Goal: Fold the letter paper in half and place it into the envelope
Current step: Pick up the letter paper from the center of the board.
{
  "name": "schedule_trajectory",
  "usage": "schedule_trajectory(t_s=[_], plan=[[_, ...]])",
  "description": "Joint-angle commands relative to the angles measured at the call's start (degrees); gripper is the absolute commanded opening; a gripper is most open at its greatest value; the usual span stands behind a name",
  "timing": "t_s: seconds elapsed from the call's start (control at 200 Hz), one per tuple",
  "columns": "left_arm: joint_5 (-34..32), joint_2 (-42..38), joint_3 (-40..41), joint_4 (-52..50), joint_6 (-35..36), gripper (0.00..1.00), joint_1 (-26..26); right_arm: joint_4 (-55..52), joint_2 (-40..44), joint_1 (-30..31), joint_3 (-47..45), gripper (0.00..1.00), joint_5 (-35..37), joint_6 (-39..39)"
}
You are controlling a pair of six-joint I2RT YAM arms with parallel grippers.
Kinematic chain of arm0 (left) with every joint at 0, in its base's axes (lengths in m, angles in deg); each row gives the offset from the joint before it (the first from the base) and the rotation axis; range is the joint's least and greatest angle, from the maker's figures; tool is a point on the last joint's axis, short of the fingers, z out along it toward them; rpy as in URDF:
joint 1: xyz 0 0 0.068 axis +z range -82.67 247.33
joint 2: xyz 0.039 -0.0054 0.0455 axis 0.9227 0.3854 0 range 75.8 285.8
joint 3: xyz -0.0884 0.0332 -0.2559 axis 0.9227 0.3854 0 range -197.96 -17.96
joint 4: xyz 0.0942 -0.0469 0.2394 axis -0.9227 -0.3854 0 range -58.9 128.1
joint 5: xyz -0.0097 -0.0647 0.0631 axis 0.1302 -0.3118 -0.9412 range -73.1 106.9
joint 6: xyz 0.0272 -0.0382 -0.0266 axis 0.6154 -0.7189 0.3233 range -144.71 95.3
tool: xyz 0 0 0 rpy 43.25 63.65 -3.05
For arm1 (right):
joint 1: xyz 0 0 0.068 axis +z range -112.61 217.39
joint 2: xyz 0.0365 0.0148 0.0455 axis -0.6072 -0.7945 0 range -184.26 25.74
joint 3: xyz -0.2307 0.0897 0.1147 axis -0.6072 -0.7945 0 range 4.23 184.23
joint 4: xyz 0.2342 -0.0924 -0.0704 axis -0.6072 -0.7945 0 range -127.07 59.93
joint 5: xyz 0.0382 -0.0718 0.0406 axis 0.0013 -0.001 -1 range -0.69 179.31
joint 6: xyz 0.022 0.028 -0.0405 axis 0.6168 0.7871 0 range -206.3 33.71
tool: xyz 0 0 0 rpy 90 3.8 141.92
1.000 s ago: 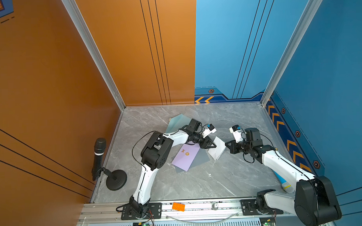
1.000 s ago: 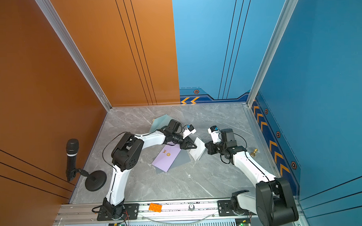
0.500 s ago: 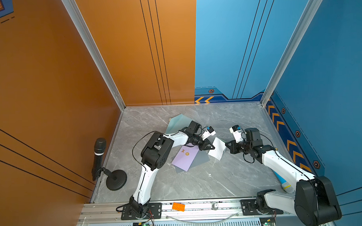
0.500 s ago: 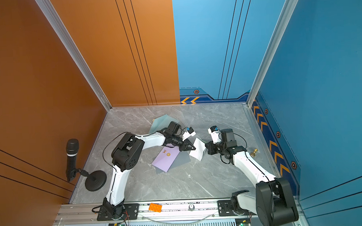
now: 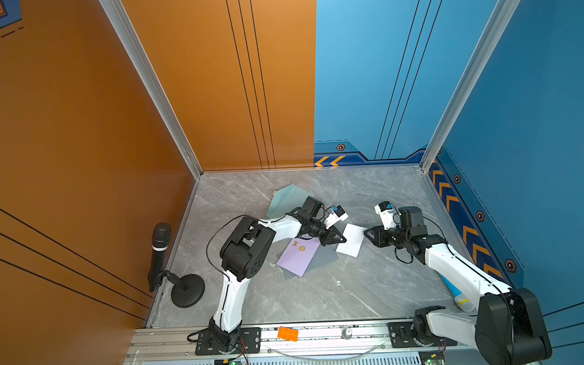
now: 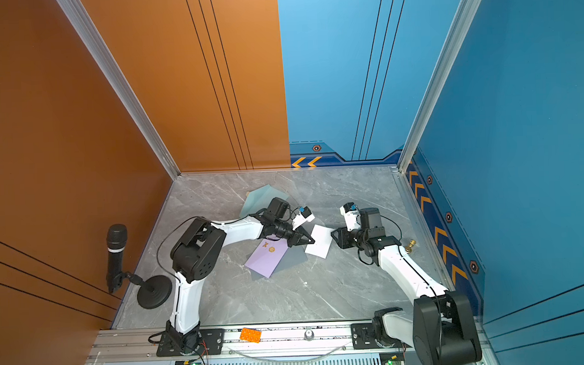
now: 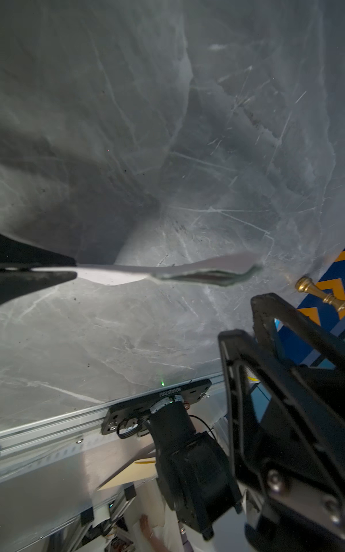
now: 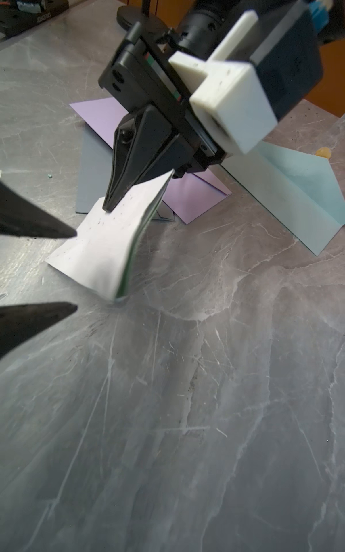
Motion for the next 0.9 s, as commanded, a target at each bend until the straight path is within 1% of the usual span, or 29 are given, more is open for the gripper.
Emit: schedule_trajectory(t_s=[0.0, 0.085, 0.14, 0.23, 0.28, 0.365, 0.466, 0.701, 0.816, 0.896], plan=[[-1.8, -5.3, 3.6, 11.4, -7.3, 0.01, 1.0, -1.3, 3.3, -1.7, 2.4, 0.53, -3.2, 2.5], [-0.8, -7.2, 5.7, 19.7, -14.8, 0.00, 2.1, 0.2, 4.5, -3.6, 3.0, 0.60, -8.5, 4.7], [-0.2, -7.9, 6.8, 25.7, -20.1, 0.00, 2.8, 2.3, 4.6, -5.1, 3.2, 0.63, -13.4, 6.7], [1.0, -8.4, 8.4, 36.3, -28.1, 0.00, 3.5, 6.6, 3.0, -7.2, 3.7, 0.65, -21.2, 10.4], [1.8, -8.3, 9.0, 40.9, -31.0, 0.00, 3.6, 9.4, 1.5, -7.8, 3.8, 0.66, -23.7, 12.4], [2.5, -8.1, 9.5, 44.0, -32.3, 0.00, 3.4, 15.4, 0.0, -7.4, 2.5, 0.66, -26.0, 14.0], [3.3, -7.5, 10.1, 48.1, -35.5, 0.00, 3.3, 21.7, -0.9, -6.6, 0.7, 0.66, -25.5, 14.1], [4.2, -8.0, 12.7, 58.0, -41.7, 0.00, 4.1, 23.9, -6.4, -6.2, 3.3, 0.67, -26.8, 12.3], [4.4, -8.0, 13.2, 58.2, -42.0, 0.00, 4.5, 26.1, -9.6, -5.0, 5.4, 0.67, -29.7, 13.6], [4.7, -8.2, 13.5, 58.2, -42.1, 0.00, 4.5, 26.6, -11.0, -3.6, 6.5, 0.67, -30.4, 13.6]])
